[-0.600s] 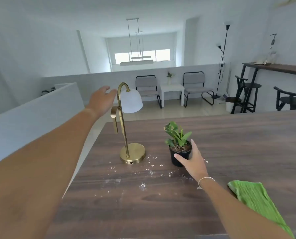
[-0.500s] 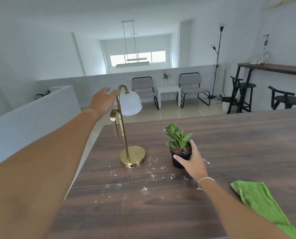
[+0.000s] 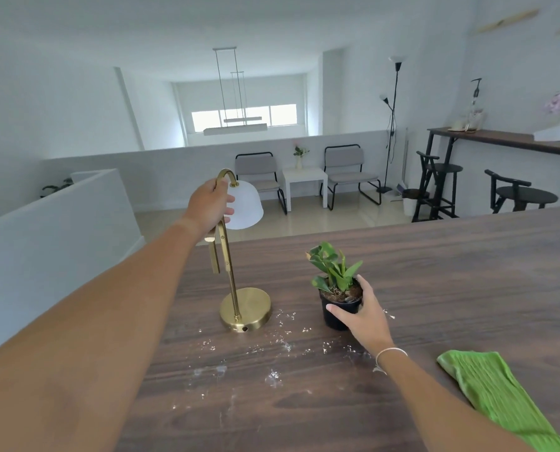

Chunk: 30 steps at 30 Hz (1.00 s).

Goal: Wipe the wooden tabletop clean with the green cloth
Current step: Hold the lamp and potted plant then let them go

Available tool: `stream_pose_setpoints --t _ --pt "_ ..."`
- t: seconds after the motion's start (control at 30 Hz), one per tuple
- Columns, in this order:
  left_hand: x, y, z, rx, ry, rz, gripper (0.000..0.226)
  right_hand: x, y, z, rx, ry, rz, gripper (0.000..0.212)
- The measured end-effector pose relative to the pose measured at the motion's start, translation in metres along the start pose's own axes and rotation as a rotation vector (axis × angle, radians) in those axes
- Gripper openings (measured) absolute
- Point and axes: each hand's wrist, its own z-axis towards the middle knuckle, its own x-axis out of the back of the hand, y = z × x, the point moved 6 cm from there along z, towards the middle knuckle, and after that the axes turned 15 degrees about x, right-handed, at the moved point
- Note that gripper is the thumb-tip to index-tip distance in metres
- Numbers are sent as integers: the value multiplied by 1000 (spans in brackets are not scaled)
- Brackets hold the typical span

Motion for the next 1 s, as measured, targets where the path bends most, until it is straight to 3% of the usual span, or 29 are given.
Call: stream_pose_setpoints --t 0.5,1.0 --pt "-2 -4 8 81 -102 -239 28 -1 0 4 12 41 6 92" --pt "2 2 52 -5 -103 -198 28 -6 -17 46 31 131 -7 91"
